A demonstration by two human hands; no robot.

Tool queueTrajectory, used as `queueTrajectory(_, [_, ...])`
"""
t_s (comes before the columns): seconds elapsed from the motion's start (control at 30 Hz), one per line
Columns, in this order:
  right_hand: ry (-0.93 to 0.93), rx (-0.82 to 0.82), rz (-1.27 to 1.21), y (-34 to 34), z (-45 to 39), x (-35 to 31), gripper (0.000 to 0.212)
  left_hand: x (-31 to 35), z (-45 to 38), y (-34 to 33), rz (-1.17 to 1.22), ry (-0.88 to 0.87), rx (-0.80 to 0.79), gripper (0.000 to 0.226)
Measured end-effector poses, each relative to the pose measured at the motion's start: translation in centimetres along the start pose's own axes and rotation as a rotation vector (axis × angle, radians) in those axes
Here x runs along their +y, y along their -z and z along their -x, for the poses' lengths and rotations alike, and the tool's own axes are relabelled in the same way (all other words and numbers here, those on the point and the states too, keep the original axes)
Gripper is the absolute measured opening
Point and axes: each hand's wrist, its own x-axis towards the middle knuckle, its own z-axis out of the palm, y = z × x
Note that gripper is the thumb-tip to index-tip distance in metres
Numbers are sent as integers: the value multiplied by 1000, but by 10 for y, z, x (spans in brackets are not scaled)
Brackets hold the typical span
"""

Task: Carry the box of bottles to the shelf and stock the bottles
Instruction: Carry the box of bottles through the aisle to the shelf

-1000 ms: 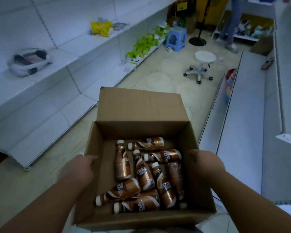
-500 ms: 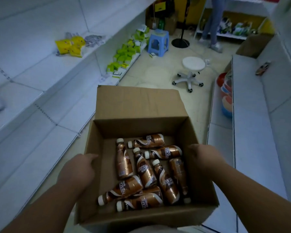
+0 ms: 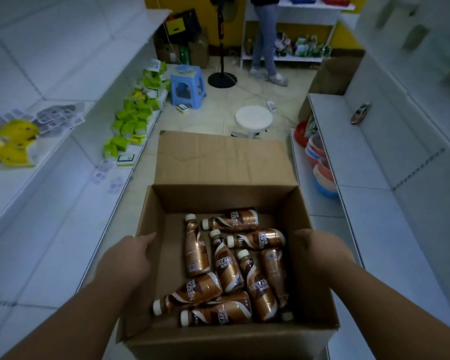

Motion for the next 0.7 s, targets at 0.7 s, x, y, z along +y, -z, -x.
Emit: queueTrajectory(0.7, [-258,10,4,198,-437,-62,36,156,-556,147,-83,-341,-6,68])
